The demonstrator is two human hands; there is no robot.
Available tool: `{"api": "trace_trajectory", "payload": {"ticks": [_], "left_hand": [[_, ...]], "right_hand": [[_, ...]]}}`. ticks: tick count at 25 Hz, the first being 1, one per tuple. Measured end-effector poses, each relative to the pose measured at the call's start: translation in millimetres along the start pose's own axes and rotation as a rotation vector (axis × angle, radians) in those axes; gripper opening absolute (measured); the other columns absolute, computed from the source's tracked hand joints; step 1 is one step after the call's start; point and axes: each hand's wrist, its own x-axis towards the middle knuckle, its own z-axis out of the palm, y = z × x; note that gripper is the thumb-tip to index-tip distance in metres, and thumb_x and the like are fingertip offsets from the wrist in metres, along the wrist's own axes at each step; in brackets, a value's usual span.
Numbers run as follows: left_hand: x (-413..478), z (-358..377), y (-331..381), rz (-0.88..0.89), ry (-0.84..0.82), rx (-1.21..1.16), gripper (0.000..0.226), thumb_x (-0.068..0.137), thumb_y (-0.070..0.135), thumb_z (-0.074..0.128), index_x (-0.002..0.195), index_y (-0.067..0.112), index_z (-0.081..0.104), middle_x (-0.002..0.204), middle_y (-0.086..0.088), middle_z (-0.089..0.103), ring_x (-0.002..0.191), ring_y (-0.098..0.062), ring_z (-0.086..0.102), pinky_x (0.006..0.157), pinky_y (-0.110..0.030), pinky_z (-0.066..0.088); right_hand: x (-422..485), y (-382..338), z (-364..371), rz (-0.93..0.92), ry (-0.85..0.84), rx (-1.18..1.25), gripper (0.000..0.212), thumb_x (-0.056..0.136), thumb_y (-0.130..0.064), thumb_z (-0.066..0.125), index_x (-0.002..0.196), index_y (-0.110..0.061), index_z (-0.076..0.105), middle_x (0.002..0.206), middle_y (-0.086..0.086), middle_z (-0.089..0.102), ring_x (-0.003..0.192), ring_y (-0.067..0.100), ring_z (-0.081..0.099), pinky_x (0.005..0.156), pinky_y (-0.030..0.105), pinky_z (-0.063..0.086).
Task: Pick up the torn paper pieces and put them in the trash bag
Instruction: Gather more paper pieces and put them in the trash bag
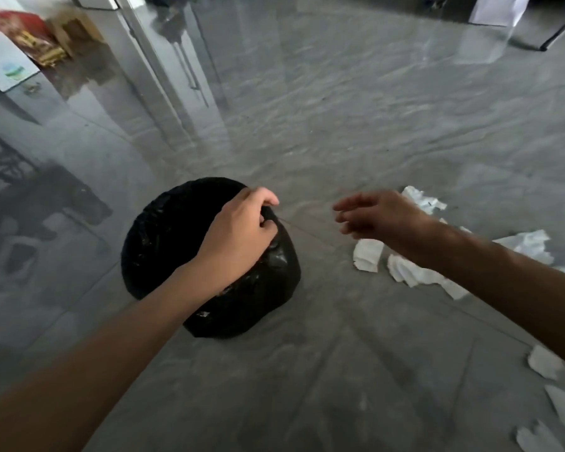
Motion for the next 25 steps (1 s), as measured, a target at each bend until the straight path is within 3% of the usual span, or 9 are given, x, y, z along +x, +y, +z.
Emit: {"api": "trace_trajectory", "payload": {"ticks": [3, 5, 10, 12, 15, 18, 20, 22, 25], "left_hand": [[13.0, 31.1, 54.1, 0.082, -0.167, -0.015, 0.023, 0.083, 0.017, 0.059, 0.105, 0.024, 0.059, 0.094, 0.006, 0.058, 0.08, -0.011, 0.059, 0.079, -0.03, 0.048], [16.7, 51.9, 76.8, 0.127, -0.295, -0.01, 0.023, 0.083, 0.018, 0.06, 0.106, 0.023, 0.058, 0.104, 0.004, 0.062, 0.084, -0.013, 0.062, 0.082, -0.033, 0.049], [19.5, 94.8, 66.3, 0.133, -0.513, 0.078, 0.026, 0.08, 0.024, 0.061, 0.104, 0.03, 0.056, 0.094, 0.011, 0.059, 0.082, -0.013, 0.059, 0.08, -0.035, 0.05], [23.9, 118.5, 54.8, 0.138, -0.558, 0.102, 0.029, 0.078, 0.024, 0.06, 0.105, 0.031, 0.056, 0.101, 0.007, 0.062, 0.084, -0.014, 0.059, 0.077, -0.035, 0.05], [41.6, 166.3, 44.2, 0.152, -0.576, 0.151, 0.037, 0.08, 0.025, 0.062, 0.116, 0.028, 0.053, 0.115, 0.001, 0.06, 0.099, -0.02, 0.058, 0.077, -0.033, 0.046], [59.9, 218.1, 40.2, 0.196, -0.559, 0.222, 0.048, 0.084, 0.028, 0.062, 0.129, 0.022, 0.046, 0.13, -0.006, 0.051, 0.117, -0.03, 0.05, 0.093, -0.044, 0.046], [70.1, 245.7, 32.5, 0.207, -0.58, 0.282, 0.051, 0.085, 0.027, 0.061, 0.131, 0.019, 0.043, 0.135, -0.008, 0.046, 0.119, -0.035, 0.047, 0.097, -0.048, 0.043], [74.5, 260.2, 22.0, 0.219, -0.581, 0.285, 0.041, 0.085, 0.024, 0.061, 0.122, 0.014, 0.047, 0.128, -0.011, 0.049, 0.113, -0.036, 0.051, 0.09, -0.047, 0.046], [75.1, 264.4, 8.5, 0.186, -0.562, 0.215, 0.018, 0.086, 0.023, 0.059, 0.1, 0.012, 0.054, 0.108, -0.013, 0.062, 0.098, -0.037, 0.059, 0.076, -0.042, 0.048]], "right_hand": [[-16.5, 43.5, -81.5, 0.042, 0.203, -0.271, 0.015, 0.081, -0.004, 0.065, 0.094, -0.01, 0.07, 0.066, 0.003, 0.065, 0.05, 0.007, 0.061, 0.047, 0.019, 0.045], [-24.0, 81.1, -116.0, 0.094, 0.22, -0.473, 0.014, 0.079, -0.008, 0.067, 0.092, -0.012, 0.07, 0.068, -0.001, 0.067, 0.053, 0.01, 0.061, 0.05, 0.021, 0.044], [1.9, 155.2, -115.9, 0.094, 0.203, -1.047, 0.033, 0.078, -0.028, 0.069, 0.109, -0.02, 0.063, 0.099, 0.003, 0.066, 0.094, 0.025, 0.063, 0.075, 0.033, 0.048], [16.3, 173.3, -106.7, 0.073, 0.244, -1.193, 0.028, 0.082, -0.028, 0.064, 0.108, -0.019, 0.061, 0.109, 0.006, 0.063, 0.1, 0.029, 0.061, 0.078, 0.036, 0.048], [19.9, 190.9, -102.4, 0.026, 0.291, -1.219, 0.009, 0.085, -0.022, 0.058, 0.09, -0.017, 0.063, 0.101, 0.005, 0.063, 0.096, 0.028, 0.061, 0.07, 0.035, 0.046], [7.0, 190.9, -110.0, -0.113, 0.401, -1.011, 0.005, 0.081, -0.022, 0.063, 0.081, -0.017, 0.061, 0.093, 0.001, 0.06, 0.088, 0.021, 0.057, 0.063, 0.029, 0.038], [0.5, 182.6, -117.1, -0.183, 0.467, -0.865, 0.007, 0.077, -0.021, 0.064, 0.077, -0.016, 0.058, 0.088, 0.0, 0.06, 0.081, 0.019, 0.056, 0.063, 0.031, 0.042], [-1.1, 174.3, -116.8, -0.211, 0.489, -0.802, 0.008, 0.075, -0.024, 0.061, 0.075, -0.016, 0.056, 0.087, -0.001, 0.06, 0.078, 0.018, 0.056, 0.065, 0.033, 0.047], [8.3, 173.6, -96.3, -0.244, 0.379, -0.891, 0.008, 0.077, -0.022, 0.061, 0.08, -0.014, 0.06, 0.103, 0.001, 0.063, 0.095, 0.021, 0.057, 0.077, 0.036, 0.049]]}}
